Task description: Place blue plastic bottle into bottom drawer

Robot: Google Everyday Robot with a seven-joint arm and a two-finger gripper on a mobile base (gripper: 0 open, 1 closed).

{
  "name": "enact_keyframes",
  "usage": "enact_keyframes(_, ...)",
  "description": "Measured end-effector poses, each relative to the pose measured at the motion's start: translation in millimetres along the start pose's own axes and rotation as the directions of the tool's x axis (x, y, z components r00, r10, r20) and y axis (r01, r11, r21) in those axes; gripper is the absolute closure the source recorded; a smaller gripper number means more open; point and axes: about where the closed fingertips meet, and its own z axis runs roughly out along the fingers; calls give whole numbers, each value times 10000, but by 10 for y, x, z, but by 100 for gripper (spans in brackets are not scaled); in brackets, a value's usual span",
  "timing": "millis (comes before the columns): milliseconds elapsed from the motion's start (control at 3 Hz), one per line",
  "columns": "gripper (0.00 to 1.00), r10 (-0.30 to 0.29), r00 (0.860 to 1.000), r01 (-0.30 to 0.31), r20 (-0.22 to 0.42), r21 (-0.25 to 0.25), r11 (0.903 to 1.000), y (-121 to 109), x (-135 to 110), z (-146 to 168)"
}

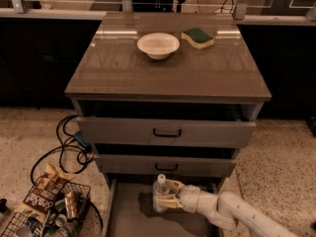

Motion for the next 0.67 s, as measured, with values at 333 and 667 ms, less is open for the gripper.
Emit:
enact_keyframes(333,100,636,9960,-624,633,-204,9978,26,907,423)
enact_keyframes(667,100,636,9960,-624,633,-205,9978,26,906,423)
